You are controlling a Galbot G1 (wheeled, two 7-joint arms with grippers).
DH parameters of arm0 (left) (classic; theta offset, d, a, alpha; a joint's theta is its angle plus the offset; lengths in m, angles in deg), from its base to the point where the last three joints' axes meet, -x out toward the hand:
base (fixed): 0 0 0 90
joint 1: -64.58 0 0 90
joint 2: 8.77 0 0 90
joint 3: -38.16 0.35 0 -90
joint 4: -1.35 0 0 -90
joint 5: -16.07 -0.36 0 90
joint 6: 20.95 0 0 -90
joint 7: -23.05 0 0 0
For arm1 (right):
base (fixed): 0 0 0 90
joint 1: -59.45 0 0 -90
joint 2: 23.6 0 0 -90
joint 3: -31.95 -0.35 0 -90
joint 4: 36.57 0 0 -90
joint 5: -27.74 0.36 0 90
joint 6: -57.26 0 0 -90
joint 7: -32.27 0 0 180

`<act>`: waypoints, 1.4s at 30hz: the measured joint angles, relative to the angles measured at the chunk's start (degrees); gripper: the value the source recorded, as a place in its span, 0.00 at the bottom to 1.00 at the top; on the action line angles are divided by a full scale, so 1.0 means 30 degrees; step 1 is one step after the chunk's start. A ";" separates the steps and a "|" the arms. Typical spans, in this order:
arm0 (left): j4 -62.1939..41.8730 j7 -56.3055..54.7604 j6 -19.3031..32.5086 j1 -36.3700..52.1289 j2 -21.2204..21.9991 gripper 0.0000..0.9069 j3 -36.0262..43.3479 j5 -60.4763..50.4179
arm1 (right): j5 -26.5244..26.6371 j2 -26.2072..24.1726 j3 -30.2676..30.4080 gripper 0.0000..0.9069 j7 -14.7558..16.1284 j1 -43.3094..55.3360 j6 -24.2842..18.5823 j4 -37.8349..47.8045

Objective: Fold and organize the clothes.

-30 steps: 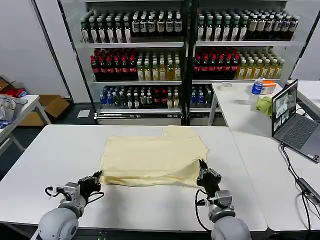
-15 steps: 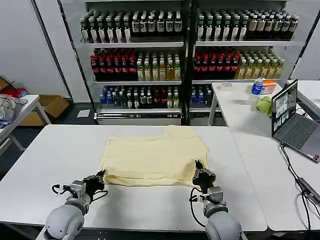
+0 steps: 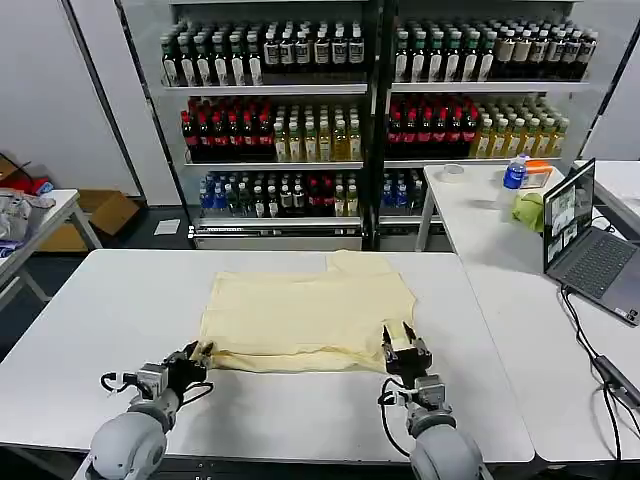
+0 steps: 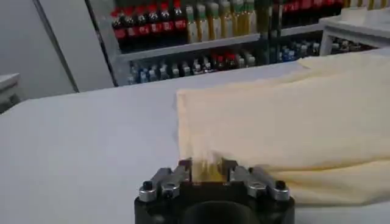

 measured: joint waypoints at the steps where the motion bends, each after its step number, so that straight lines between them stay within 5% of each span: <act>1: 0.0069 0.0000 0.0010 -0.0072 -0.0041 1.00 -0.0081 0.0042 | 0.0023 0.0015 -0.0064 1.00 -0.0019 -0.0085 0.0037 -0.0054; 25: -0.0989 -0.0005 0.0131 -0.0027 -0.0027 1.00 -0.0101 0.0281 | 0.1299 0.0531 -0.1509 1.00 -0.0601 -0.2226 0.1596 -0.0431; 26: -0.1078 -0.0026 0.0136 0.0024 -0.0023 0.96 -0.0096 0.0296 | 0.1356 0.0558 -0.1466 0.89 -0.0644 -0.2200 0.1664 -0.0368; 27: -0.1151 -0.0041 0.0133 0.0057 -0.0016 0.36 -0.0094 0.0310 | 0.1417 0.0578 -0.1417 0.57 -0.0679 -0.2167 0.1742 -0.0316; 28: -0.1223 -0.0053 0.0127 0.0086 -0.0016 0.17 -0.0087 0.0316 | 0.1476 0.0591 -0.1373 0.39 -0.0719 -0.2137 0.1813 -0.0276; 29: -0.1293 -0.0069 0.0123 0.0115 -0.0027 0.01 -0.0083 0.0321 | 0.1544 0.0598 -0.1326 0.00 -0.0752 -0.2113 0.1888 -0.0224; 42: -0.1086 0.0053 0.0205 -0.0184 -0.0124 0.01 -0.0191 0.0615 | 0.2097 0.0643 -0.0889 0.00 -0.0729 -0.2408 0.2254 -0.0161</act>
